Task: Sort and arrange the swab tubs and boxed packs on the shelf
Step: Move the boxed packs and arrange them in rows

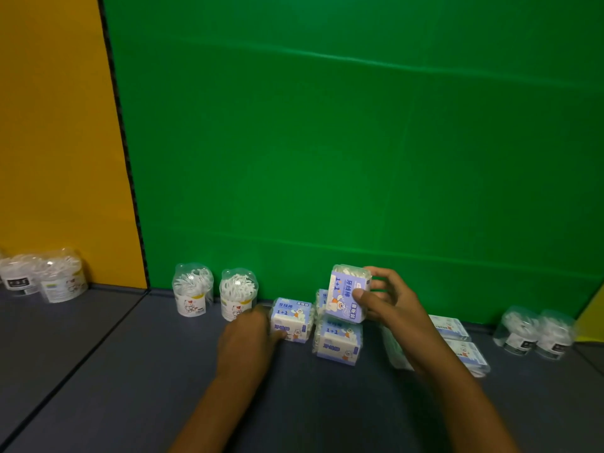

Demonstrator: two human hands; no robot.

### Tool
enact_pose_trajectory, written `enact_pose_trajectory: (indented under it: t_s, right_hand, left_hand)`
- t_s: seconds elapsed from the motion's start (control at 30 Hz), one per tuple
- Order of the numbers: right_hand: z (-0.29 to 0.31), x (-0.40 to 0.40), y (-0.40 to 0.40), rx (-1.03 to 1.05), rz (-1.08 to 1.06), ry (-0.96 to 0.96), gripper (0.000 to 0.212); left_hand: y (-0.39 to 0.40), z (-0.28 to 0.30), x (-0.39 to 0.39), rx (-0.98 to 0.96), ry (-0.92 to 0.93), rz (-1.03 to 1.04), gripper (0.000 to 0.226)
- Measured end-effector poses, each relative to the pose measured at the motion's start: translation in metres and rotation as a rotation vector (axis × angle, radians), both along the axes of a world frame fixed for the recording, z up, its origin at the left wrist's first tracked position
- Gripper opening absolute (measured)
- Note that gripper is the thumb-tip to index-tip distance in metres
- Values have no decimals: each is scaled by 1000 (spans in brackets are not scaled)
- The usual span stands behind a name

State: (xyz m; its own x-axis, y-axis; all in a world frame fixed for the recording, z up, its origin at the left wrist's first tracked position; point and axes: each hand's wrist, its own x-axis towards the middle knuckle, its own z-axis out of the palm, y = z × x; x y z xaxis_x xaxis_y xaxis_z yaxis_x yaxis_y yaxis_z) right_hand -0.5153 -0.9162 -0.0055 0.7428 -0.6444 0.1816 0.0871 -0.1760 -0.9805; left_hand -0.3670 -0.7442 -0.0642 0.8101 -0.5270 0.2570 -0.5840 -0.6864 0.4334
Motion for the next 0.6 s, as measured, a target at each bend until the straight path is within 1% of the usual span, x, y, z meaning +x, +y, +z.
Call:
enact_pose_trajectory:
  t_s: [0.13,0.23,0.4,0.5,0.6]
  right_hand:
    - [0,2,4,-22,-40,16,37]
    - [-2,5,9,-27,-60,21,37]
    - [-13,11,17,-57,-88,44,39]
    - [-14,15,26,-50,-87,65,39]
    - [-11,24,32,-91,-75,71,40]
  left_hand:
    - [0,-2,8,0,-55,-5,31]
    - [-8,-6,13,-32,-39,-42,27]
    - [-17,-10,18,-45,-19,-102,34]
    - [-9,-8,20,-65,-1,-149,35]
    - [11,5,25,-108,-51,-206,28]
